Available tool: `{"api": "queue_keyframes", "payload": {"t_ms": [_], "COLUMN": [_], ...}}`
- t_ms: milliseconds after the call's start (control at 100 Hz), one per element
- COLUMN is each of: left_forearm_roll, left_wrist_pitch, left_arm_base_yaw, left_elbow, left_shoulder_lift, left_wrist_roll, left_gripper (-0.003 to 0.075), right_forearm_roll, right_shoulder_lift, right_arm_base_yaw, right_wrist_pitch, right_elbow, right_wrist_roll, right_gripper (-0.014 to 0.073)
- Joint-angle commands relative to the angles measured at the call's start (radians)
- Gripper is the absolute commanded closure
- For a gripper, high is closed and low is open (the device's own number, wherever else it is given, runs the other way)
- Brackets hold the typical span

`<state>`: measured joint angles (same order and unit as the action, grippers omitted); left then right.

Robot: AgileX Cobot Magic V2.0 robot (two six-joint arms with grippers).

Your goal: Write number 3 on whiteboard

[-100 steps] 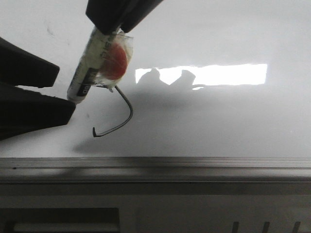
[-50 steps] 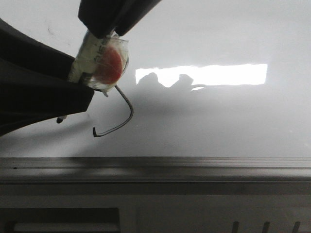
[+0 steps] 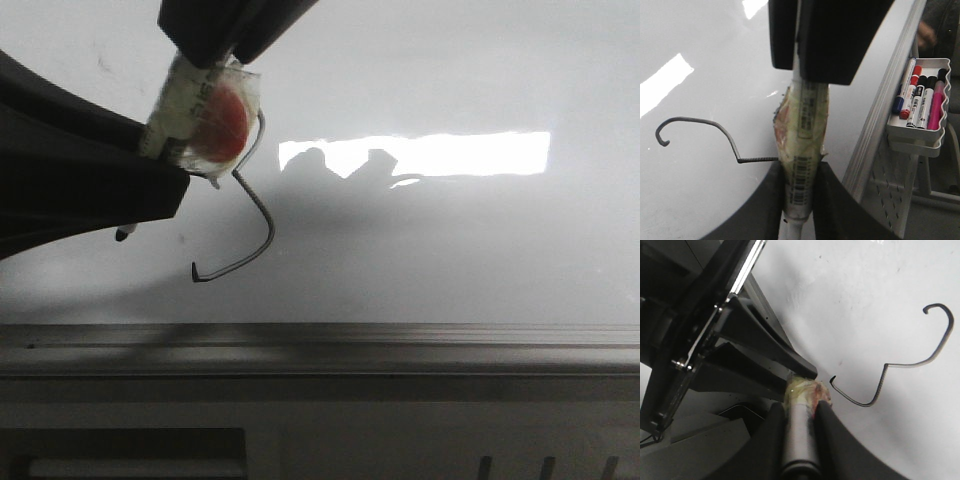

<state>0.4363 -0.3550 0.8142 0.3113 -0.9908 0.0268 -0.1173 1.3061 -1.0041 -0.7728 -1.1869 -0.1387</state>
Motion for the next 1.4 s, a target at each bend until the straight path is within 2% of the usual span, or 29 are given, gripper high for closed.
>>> {"api": "queue_keyframes", "payload": {"t_ms": [0, 20, 70, 100, 140, 170, 240, 380, 610, 960, 1270, 1330, 1390], "left_forearm_roll": [-0.030, -0.032, -0.035, -0.035, -0.053, -0.080, -0.205, -0.600, -0.866, -0.871, -0.867, -0.858, -0.858], "left_wrist_pitch": [-0.078, -0.078, -0.078, -0.076, -0.074, -0.071, -0.045, 0.024, 0.189, 0.193, 0.196, 0.191, 0.185], "left_arm_base_yaw": [0.005, 0.005, 0.005, 0.005, 0.005, 0.005, 0.005, -0.020, -0.034, -0.091, -0.093, -0.093, -0.093], "left_elbow": [0.033, 0.033, 0.033, 0.033, 0.033, 0.033, 0.033, 0.033, 0.054, 0.062, 0.062, 0.062, 0.062], "left_shoulder_lift": [0.004, 0.004, 0.004, 0.004, 0.004, 0.004, 0.004, 0.004, 0.001, -0.001, -0.001, -0.001, -0.001], "left_wrist_roll": [-0.018, -0.022, -0.038, -0.059, -0.097, -0.121, -0.164, -0.168, -0.182, -0.182, -0.181, -0.181, -0.181], "left_gripper": [0.0740, 0.0740, 0.0740, 0.0740, 0.0741, 0.0741, 0.0741, 0.0741, 0.0741, 0.0741, 0.0738, 0.0722, 0.0659], "right_forearm_roll": [-0.026, -0.026, -0.018, -0.006, 0.014, 0.036, 0.062, 0.064, 0.064, 0.062, 0.062, 0.062, 0.062], "right_shoulder_lift": [-0.029, -0.029, -0.029, -0.029, -0.031, -0.033, -0.046, -0.104, -0.177, -0.184, -0.184, -0.184, -0.184], "right_arm_base_yaw": [0.000, 0.000, 0.002, 0.008, 0.013, 0.022, 0.042, 0.090, 0.118, 0.118, 0.118, 0.118, 0.118], "right_wrist_pitch": [0.025, 0.028, 0.038, 0.046, 0.056, 0.058, 0.056, 0.068, 0.102, 0.106, 0.106, 0.106, 0.106], "right_elbow": [-0.031, -0.031, -0.031, -0.031, -0.031, -0.034, -0.047, -0.060, -0.060, -0.060, -0.060, -0.060, -0.060], "right_wrist_roll": [-0.003, -0.003, -0.003, -0.003, -0.003, -0.003, -0.001, -0.001, -0.001, -0.001, -0.001, -0.001, -0.001], "right_gripper": [0.0352, 0.0302, 0.0109, 0.0030, -0.0055, -0.0078, -0.0056, -0.0023, -0.0020, -0.0019, -0.0020, -0.0019, -0.0020]}}
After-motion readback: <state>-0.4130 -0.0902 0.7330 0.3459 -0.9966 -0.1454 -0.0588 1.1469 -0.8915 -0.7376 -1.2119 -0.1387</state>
